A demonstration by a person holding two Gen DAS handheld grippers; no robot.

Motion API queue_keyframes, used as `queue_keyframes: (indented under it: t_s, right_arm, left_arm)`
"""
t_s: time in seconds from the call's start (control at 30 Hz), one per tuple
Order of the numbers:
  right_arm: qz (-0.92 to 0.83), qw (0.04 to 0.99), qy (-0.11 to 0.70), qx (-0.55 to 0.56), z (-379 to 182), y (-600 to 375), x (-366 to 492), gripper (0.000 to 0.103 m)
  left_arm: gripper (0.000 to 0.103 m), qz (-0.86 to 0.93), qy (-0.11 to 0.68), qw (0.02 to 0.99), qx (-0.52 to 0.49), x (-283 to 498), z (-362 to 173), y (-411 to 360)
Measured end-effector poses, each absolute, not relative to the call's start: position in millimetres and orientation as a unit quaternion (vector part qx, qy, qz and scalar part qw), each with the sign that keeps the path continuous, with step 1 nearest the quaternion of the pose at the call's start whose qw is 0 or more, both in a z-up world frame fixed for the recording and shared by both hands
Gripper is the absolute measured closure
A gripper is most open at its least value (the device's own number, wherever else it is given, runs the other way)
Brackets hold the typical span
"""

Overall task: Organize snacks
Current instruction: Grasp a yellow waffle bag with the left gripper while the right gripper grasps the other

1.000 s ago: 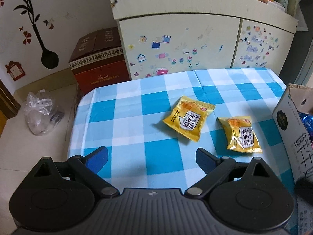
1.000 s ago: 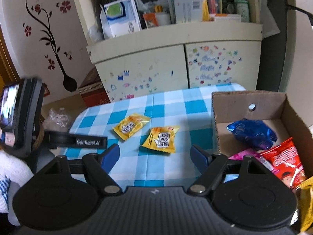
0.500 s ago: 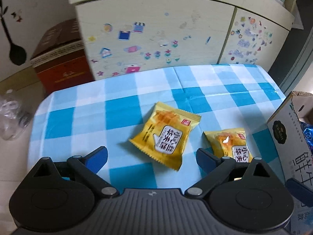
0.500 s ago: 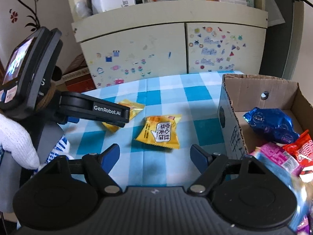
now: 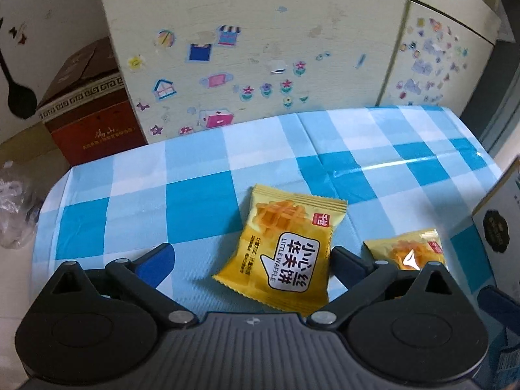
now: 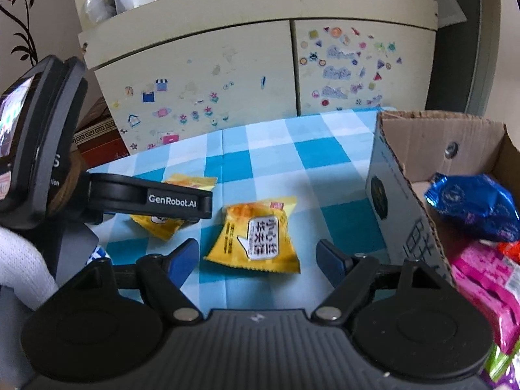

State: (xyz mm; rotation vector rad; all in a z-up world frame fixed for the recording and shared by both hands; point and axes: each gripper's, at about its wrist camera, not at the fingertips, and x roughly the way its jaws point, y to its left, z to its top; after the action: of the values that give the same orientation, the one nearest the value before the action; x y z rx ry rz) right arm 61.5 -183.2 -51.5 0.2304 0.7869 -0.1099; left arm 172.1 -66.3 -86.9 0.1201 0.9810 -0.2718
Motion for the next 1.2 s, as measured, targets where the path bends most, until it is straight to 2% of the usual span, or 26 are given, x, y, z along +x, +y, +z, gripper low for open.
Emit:
queue_keyframes:
  t_s: [0.43, 0.47, 0.53, 0.6, 0.7, 0.77, 0.87, 1.2]
  right_arm:
    - [-0.066, 0.918, 0.369, 0.132, -63.0, -178.1, 83.5, 0.022]
    - [-0.067, 0.916, 0.371, 0.139, -64.1, -180.7, 84.1, 0.024]
    - [-0.067, 0.916, 0.367, 0.149, -64.4, -184.2, 83.8, 0.034]
    - [-0.063, 0.915, 0.368, 0.156, -65.7, -187.3, 84.0, 0.049]
    - [-0.059, 0.913, 0.364, 0.174, -66.5, -192.6, 81.7, 0.051]
    - [-0.058, 0.913, 0.362, 0.177, -64.7, -193.6, 80.6, 0.054]
    - [-0.058, 0.912, 0.360, 0.189, -61.8, -198.3, 77.3, 0.056]
    - [-0.046, 0.919, 0.341, 0.192, -38.9, -208.9, 58.6, 0.056]
  left_arm:
    - [0.000, -0.128, 0.476, 0.869, 0.037, 179.0, -89.9, -61.4]
    - [0.000, -0.127, 0.476, 0.870, 0.037, 178.6, -89.9, -61.7]
    - [0.000, -0.126, 0.470, 0.873, 0.037, 176.4, -90.2, -61.8]
    - [0.002, -0.129, 0.462, 0.877, 0.038, 172.8, -90.0, -62.5]
    - [0.016, -0.139, 0.452, 0.880, 0.042, 168.7, -85.6, -65.4]
    - [0.035, -0.148, 0.451, 0.880, 0.038, 166.4, -81.7, -67.3]
    - [0.039, -0.149, 0.453, 0.879, 0.030, 160.8, -78.3, -66.7]
    - [0.041, -0.145, 0.450, 0.881, -0.017, 133.7, -60.2, -52.6]
